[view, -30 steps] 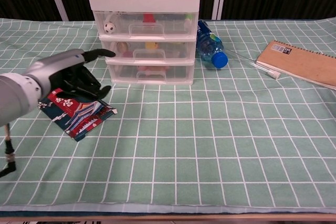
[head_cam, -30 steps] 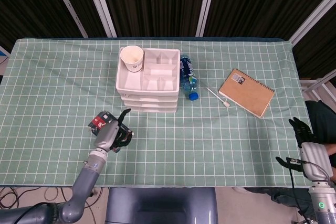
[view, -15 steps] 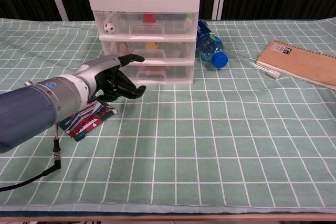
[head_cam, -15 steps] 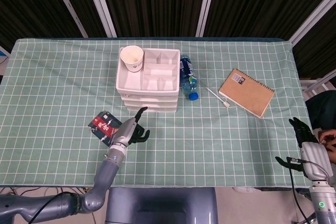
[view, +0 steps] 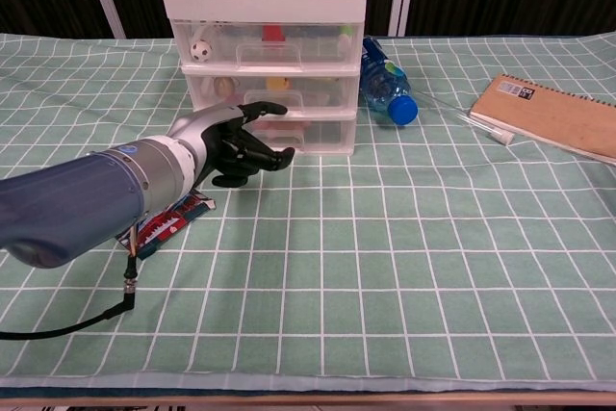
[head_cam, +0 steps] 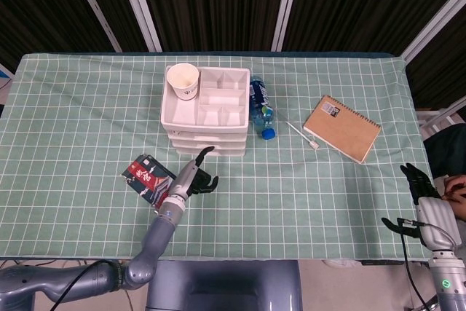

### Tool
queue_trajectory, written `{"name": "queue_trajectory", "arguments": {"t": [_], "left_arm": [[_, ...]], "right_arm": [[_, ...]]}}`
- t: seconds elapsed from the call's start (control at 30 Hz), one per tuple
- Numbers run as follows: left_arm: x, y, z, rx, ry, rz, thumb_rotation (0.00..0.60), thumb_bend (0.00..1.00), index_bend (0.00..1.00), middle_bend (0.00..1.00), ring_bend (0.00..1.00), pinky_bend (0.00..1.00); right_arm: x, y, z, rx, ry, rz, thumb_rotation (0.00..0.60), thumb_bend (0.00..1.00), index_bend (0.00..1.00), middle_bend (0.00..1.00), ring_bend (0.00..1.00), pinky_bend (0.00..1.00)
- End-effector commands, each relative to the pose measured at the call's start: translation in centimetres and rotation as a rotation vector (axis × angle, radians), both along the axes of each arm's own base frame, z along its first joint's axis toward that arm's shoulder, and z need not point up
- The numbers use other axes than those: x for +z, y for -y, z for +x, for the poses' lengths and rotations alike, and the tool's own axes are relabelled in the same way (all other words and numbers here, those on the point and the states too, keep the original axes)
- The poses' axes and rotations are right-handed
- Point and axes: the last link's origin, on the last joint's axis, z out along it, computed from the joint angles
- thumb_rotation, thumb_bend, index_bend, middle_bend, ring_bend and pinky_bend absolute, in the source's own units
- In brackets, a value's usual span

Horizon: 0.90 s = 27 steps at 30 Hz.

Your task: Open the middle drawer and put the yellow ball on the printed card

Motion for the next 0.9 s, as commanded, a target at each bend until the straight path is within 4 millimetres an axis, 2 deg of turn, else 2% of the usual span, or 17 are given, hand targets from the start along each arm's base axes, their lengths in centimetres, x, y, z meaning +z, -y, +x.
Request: {"name": "queue_trajectory", "arguments": {"t": [0.03,0.9], "left_arm": [[-0.1,0.1,0.1,0.004,0.017,0.011,0.600,0.46,0.08,0.97,1.00,1.00],[-1.5,-0.8,0.8,0.061,0.114,0.011,0.600,0.46,0.11,0.98,1.00,1.00]], "right_arm": [[0.0,0.0,0.0,-0.001,0.001,0.000,0.600,0.03,0.00,0.00,0.00,0.22],[0.0,0.0,0.1,-0.006,0.012,0.005,0.600,0.04,0.00,0.00,0.00,0.22]]}}
